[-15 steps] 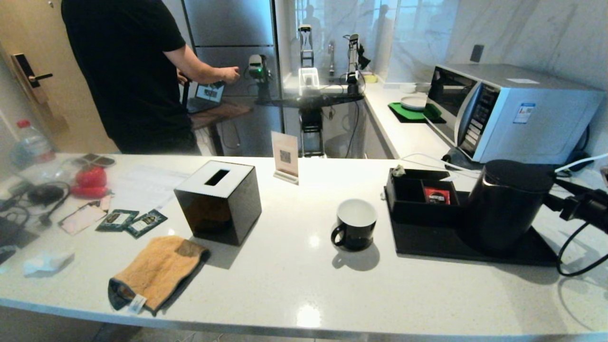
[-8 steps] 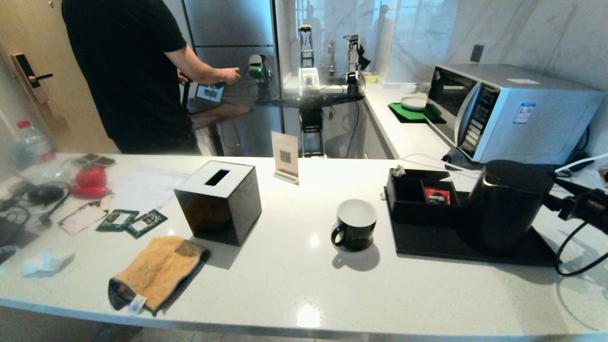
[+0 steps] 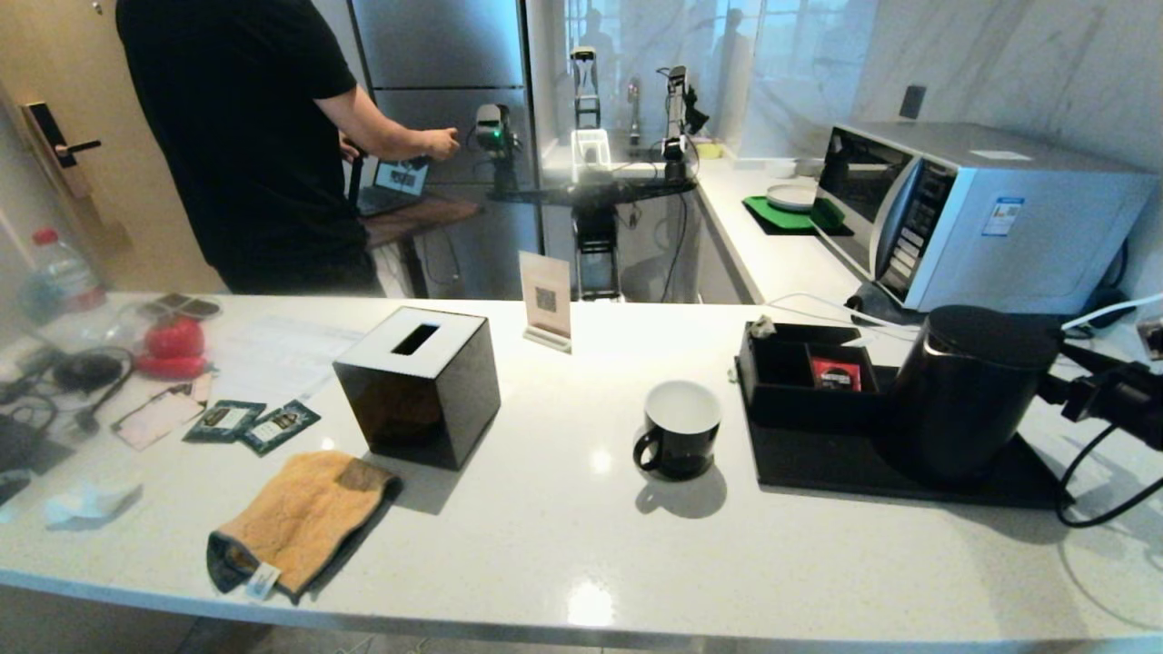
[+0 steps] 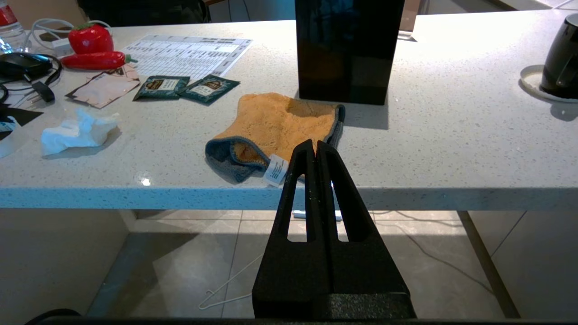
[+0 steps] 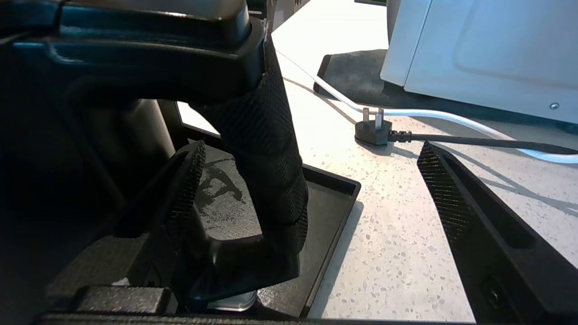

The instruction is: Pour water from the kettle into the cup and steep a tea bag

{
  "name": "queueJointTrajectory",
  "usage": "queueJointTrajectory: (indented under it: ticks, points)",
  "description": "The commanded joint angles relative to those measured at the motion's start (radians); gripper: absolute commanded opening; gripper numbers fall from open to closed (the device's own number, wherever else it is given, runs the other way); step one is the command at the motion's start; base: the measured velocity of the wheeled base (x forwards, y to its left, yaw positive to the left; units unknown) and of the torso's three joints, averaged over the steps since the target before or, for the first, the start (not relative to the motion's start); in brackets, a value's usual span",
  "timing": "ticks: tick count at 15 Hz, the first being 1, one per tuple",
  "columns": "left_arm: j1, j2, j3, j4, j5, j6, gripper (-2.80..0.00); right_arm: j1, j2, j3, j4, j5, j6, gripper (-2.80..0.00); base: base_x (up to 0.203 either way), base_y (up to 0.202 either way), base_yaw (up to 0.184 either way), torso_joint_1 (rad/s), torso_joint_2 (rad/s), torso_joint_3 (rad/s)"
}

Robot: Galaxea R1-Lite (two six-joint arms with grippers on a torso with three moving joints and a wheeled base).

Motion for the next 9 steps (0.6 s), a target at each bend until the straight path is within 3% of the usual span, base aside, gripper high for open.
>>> queueJointTrajectory:
  ticks: [1, 4, 5, 9]
  points:
    - [0.001, 0.001, 0.000, 0.000, 0.000, 0.000, -2.80, 0.001, 0.010, -0.017, -0.006, 0.005, 0.000, 0.00, 0.000, 0.000, 0.000, 0.000, 0.00, 0.000]
    - [0.001, 0.001, 0.000, 0.000, 0.000, 0.000, -2.80, 0.002, 0.010, -0.017, -0.006, 0.005, 0.000, 0.00, 0.000, 0.000, 0.000, 0.000, 0.00, 0.000]
    - [0.001, 0.001, 0.000, 0.000, 0.000, 0.000, -2.80, 0.002, 0.009, -0.017, -0.006, 0.005, 0.000, -2.80, 0.000, 0.000, 0.000, 0.000, 0.00, 0.000]
    - [0.001, 0.000, 0.000, 0.000, 0.000, 0.000, -2.80, 0.003, 0.004, -0.015, -0.008, 0.005, 0.022, -2.80, 0.000, 0.000, 0.000, 0.000, 0.00, 0.000]
